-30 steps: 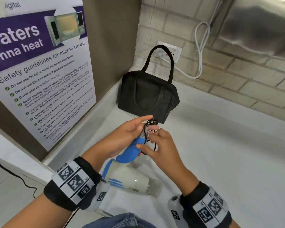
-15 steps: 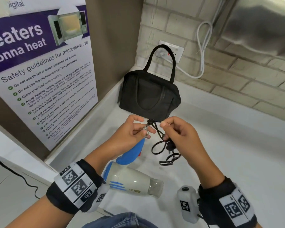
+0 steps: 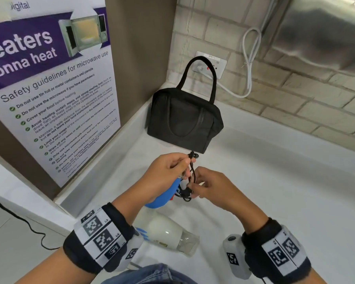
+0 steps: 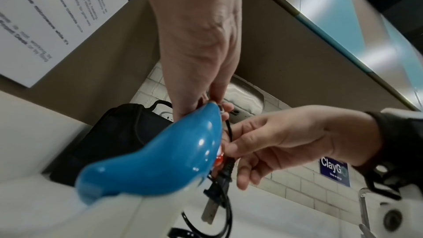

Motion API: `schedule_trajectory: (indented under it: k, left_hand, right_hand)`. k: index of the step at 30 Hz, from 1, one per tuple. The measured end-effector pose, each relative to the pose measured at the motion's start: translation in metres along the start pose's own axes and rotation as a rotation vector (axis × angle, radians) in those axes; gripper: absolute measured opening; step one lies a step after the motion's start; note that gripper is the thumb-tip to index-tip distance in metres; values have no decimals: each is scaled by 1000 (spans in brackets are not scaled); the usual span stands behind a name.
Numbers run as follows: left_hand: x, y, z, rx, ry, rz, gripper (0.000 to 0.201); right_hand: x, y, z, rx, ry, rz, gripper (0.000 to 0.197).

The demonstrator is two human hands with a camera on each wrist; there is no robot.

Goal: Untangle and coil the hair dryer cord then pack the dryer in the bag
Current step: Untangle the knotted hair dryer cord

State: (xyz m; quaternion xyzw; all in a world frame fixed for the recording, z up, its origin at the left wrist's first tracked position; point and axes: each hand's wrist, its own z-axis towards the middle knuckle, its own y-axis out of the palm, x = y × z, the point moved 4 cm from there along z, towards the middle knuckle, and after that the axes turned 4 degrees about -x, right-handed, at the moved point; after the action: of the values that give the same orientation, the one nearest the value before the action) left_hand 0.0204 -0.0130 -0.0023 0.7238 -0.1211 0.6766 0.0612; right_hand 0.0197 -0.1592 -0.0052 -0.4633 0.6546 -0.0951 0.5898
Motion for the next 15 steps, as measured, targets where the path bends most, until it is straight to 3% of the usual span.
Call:
schedule_trajectory:
  k: [4, 8, 13, 15]
  left_hand:
    - [3, -1, -1, 4, 1, -8, 19]
    - [3, -3, 1, 32, 2, -10, 16]
    - [4, -6, 0, 46, -31, -25, 15]
    - [5, -11, -1, 74, -52, -34, 18]
  right_hand:
    - [10, -1, 5, 38, 70, 139, 16]
    - [6, -4, 2, 30, 95, 644, 27]
    - [19, 7, -1, 75, 132, 483, 25]
    - [12, -2, -9, 148, 42, 451, 19]
